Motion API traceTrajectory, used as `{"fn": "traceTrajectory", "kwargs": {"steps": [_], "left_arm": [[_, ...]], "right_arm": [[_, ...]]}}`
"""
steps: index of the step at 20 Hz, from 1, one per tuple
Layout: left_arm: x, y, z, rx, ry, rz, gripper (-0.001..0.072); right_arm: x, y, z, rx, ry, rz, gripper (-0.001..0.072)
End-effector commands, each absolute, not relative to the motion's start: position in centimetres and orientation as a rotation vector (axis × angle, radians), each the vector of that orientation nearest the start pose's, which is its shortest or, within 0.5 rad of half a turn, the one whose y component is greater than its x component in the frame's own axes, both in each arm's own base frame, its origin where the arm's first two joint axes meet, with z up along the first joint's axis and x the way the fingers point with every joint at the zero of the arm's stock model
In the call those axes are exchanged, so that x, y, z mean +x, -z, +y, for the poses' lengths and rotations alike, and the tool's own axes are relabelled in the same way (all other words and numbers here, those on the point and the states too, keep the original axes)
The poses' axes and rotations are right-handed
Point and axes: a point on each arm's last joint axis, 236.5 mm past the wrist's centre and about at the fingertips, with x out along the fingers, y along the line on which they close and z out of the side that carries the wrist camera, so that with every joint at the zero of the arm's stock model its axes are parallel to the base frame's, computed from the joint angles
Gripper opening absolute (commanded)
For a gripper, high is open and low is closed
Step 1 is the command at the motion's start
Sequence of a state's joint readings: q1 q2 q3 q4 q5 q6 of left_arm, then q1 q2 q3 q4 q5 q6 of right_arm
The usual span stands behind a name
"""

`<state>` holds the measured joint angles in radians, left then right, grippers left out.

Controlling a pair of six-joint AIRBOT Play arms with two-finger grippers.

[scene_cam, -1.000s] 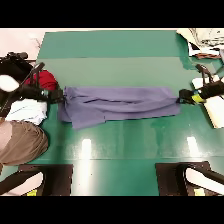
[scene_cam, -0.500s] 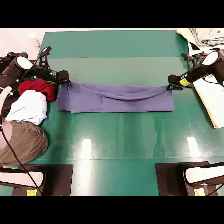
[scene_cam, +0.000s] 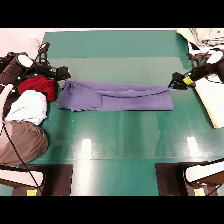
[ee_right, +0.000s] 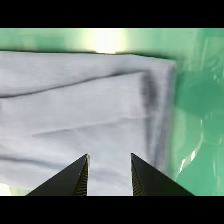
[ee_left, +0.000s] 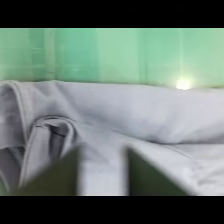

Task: Fold the shirts.

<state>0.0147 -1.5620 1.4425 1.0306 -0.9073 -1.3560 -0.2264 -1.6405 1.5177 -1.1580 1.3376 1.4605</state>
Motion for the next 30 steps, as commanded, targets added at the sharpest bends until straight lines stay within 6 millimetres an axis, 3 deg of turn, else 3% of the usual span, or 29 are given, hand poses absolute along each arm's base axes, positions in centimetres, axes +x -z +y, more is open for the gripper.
{"fn": "traceTrajectory", "kwargs": {"steps": [1, 2, 3, 4, 6, 9, 11, 12, 14, 15, 17, 20, 25, 30], "left_arm": [[50.5, -5.6, -10.4, -0.312, 0.38, 0.999, 0.002], [50.4, -6.0, -11.1, -0.314, 0.401, 0.994, 0.002], [50.3, -6.2, -12.1, -0.321, 0.421, 0.992, 0.002], [50.2, -6.2, -13.4, -0.313, 0.441, 0.99, 0.002], [49.8, -6.4, -16.5, -0.284, 0.487, 0.976, 0.002], [49.7, -6.6, -21.1, -0.287, 0.524, 0.944, 0.0019], [49.5, -5.6, -24.0, -0.279, 0.554, 0.948, 0.0019], [49.2, -4.7, -25.4, -0.281, 0.568, 0.967, 0.0019], [48.7, -3.0, -28.2, -0.263, 0.605, 1.001, 0.0019], [48.6, -2.2, -29.4, -0.255, 0.618, 1.01, 0.0019], [48.3, -0.5, -31.3, -0.254, 0.633, 1.048, 0.0019], [48.2, 2.0, -33.9, -0.264, 0.648, 1.092, 0.0019], [47.8, 3.1, -38.3, -0.242, 0.717, 1.103, 0.0019], [47.6, 4.1, -38.7, -0.242, 0.714, 1.13, 0.0019]], "right_arm": [[41.6, 1.4, -3.4, 0.493, -0.179, 1.422, 0.0321], [40.4, 2.4, -4.2, 0.525, -0.167, 1.448, 0.039], [39.4, 3.4, -4.7, 0.585, -0.157, 1.468, 0.0559], [38.5, 4.5, -4.7, 0.668, -0.165, 1.48, 0.0623], [37.8, 6.1, -3.3, 0.812, -0.264, 1.467, 0.0622], [38.2, 8.2, 0.0, 0.941, -0.359, 1.423, 0.0608], [38.7, 9.4, 2.3, 0.913, -0.397, 1.428, 0.0544], [39.1, 9.6, 3.3, 0.889, -0.414, 1.42, 0.047], [40.7, 9.4, 4.4, 0.827, -0.409, 1.38, 0.0124], [41.5, 8.5, 4.6, 0.797, -0.421, 1.355, 0.0025], [42.9, 5.5, 4.3, 0.752, -0.449, 1.293, 0.0025], [44.3, -1.6, 4.7, 0.662, -0.521, 1.188, 0.0024], [44.9, -12.7, 9.5, 0.509, -0.626, 1.019, 0.0024], [44.2, -19.4, 15.6, 0.402, -0.755, 0.926, 0.0024]]}}
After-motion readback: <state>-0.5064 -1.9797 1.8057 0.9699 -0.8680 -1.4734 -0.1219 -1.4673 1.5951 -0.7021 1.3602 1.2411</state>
